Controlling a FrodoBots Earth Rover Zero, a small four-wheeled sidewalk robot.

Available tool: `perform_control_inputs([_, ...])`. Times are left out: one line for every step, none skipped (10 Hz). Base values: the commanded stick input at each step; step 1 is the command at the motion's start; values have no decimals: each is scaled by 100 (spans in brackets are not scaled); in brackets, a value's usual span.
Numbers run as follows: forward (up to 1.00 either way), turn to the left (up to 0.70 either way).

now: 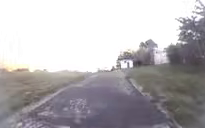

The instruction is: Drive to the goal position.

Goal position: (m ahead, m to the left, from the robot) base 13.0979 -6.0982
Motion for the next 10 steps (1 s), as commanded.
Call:
perform_control_inputs([100,0])
perform_control_inputs([100,0])
perform_control_inputs([100,0])
perform_control_inputs([100,0])
perform_control_inputs([100,0])
perform_control_inputs([100,0])
perform_control_inputs([100,0])
perform_control_inputs([100,0])
perform_control_inputs([100,0])
perform_control_inputs([100,0])
